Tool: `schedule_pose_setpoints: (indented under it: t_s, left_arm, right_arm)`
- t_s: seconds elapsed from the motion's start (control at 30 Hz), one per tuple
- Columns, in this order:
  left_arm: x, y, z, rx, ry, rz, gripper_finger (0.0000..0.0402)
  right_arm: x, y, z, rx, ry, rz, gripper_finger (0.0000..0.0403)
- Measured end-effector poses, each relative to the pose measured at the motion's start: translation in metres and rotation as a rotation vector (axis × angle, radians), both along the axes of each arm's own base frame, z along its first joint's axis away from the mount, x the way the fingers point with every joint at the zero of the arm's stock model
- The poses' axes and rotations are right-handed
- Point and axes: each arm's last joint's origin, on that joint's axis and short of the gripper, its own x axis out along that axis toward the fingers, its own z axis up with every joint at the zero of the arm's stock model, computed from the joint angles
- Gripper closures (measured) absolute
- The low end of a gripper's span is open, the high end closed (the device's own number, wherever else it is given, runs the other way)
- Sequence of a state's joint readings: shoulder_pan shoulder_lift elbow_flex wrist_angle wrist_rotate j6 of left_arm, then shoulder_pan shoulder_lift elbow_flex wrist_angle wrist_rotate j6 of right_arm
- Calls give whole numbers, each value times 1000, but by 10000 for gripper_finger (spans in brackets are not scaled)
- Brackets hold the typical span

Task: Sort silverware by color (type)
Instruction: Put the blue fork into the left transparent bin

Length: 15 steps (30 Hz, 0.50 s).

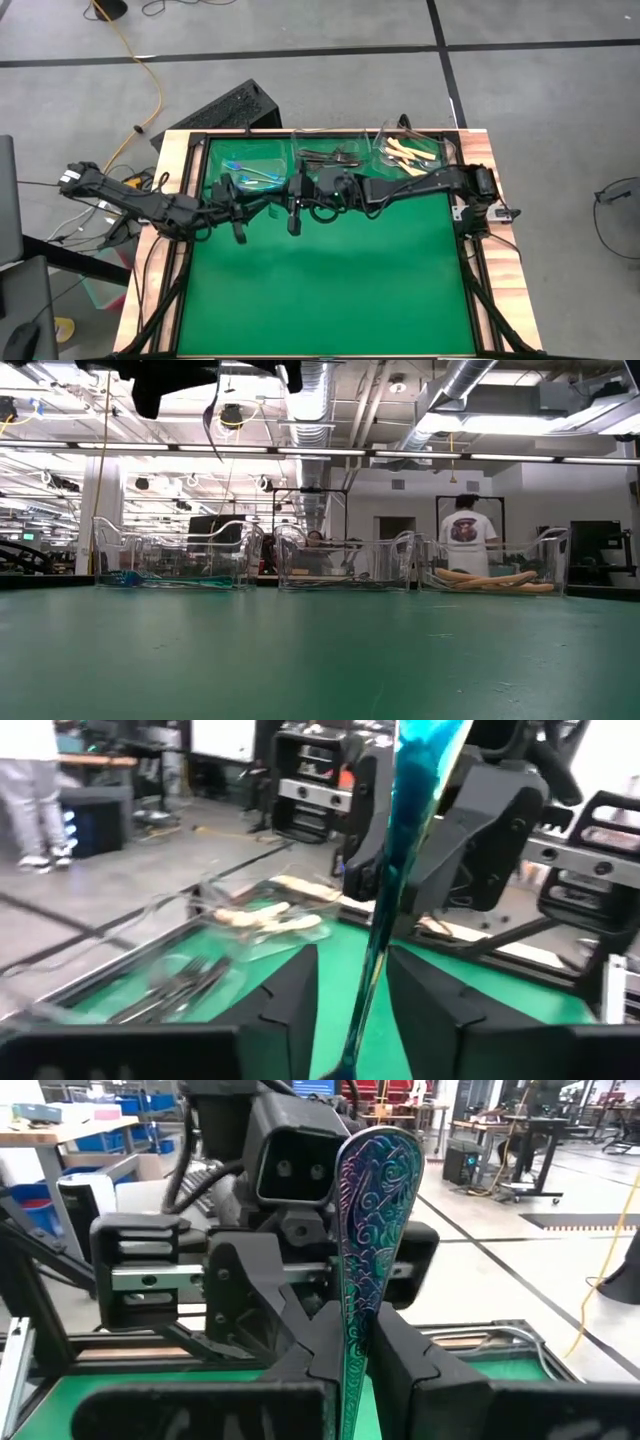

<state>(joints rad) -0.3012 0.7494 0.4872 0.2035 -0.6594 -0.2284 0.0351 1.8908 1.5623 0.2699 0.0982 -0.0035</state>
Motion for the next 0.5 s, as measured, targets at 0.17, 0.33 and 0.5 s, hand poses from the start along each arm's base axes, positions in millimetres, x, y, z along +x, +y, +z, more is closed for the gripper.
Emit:
schedule_pose_setpoints:
  t_s: [0.17,0.33,0.5]
  left_arm:
    - [-8,4,9,-46,97,75,274]
    - [-21,8,24,-82,173,95,270]
    - [-37,13,41,-139,184,105,270]
  right_arm:
    - [0,-14,0,-3,-3,-44,354]
    - [-1,-37,1,-51,-4,-157,354]
    - [-3,-68,2,-50,-17,-227,354]
